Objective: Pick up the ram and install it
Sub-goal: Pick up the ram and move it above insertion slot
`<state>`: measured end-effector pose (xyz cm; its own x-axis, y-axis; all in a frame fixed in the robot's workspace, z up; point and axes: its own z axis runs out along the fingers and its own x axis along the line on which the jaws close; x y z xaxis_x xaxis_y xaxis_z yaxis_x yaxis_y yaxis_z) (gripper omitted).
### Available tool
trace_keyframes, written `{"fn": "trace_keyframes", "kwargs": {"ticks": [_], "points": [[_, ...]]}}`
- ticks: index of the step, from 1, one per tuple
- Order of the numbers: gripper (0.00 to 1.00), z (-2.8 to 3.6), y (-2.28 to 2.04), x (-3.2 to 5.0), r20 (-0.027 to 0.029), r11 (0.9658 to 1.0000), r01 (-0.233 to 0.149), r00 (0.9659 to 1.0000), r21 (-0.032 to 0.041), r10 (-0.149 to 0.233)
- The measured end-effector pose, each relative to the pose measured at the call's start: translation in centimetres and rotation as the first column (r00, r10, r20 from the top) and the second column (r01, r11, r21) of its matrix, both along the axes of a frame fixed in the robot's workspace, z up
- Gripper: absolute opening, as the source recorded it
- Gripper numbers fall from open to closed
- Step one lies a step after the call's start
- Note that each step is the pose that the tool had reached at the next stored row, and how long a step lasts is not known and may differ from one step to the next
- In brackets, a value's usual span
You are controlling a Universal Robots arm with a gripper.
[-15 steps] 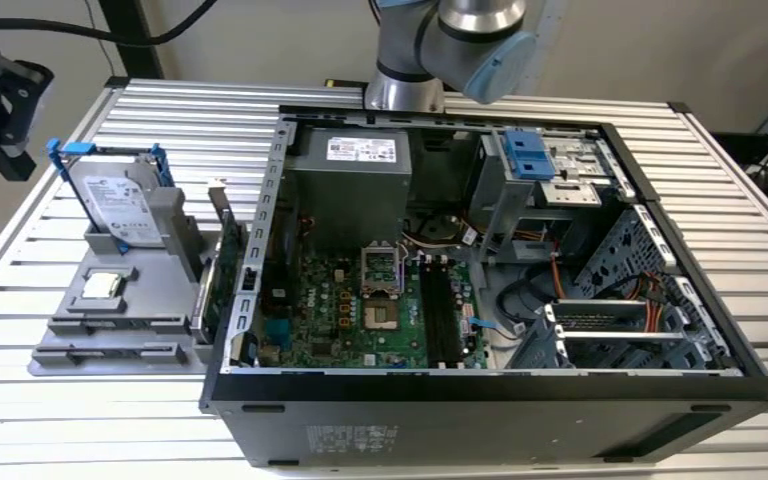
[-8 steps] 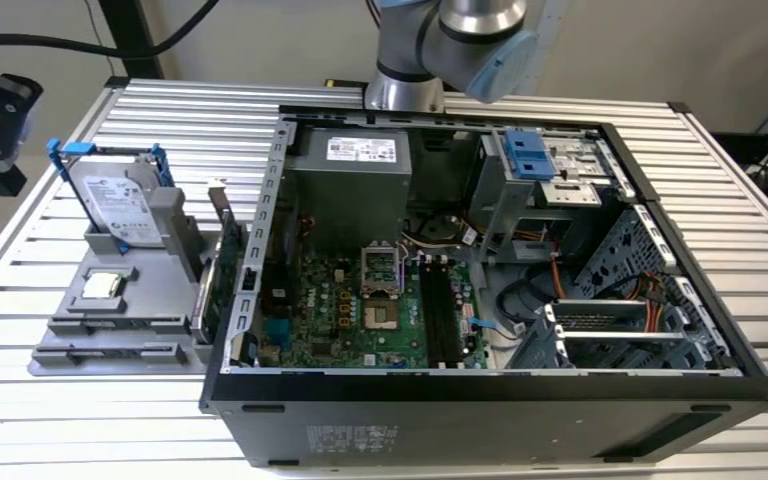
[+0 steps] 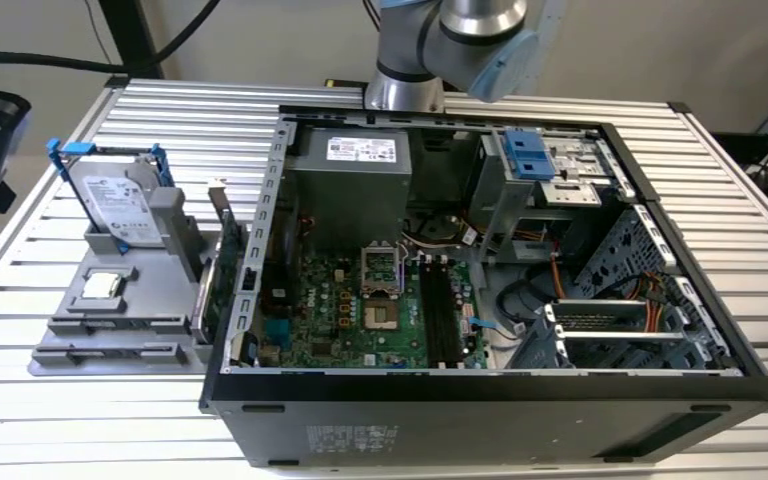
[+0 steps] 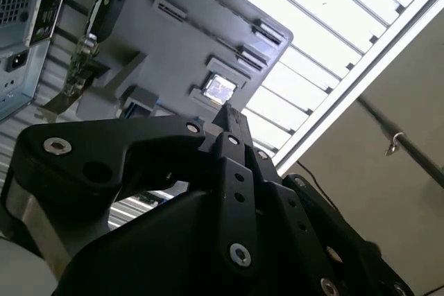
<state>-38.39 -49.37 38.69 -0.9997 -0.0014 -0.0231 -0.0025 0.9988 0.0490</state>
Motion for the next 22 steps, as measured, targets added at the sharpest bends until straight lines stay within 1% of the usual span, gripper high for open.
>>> {"fn": "trace_keyframes", "kwargs": {"ticks": [3,5,19,22], "points": [[0.00,-0.01,-0.48,0.00,0.0001,1.0000,0.000,1.0000,0.0000,0.000],[0.00,-0.01,-0.60,-0.01,-0.0001,1.0000,0.000,1.0000,0.0000,0.000],[0.00,-0.02,-0.61,0.00,-0.0013,1.0000,0.000,1.0000,0.0000,0.000],[0.00,-0.02,-0.62,0.00,-0.0012,0.9999,-0.017,0.9999,0.0001,0.017]]}}
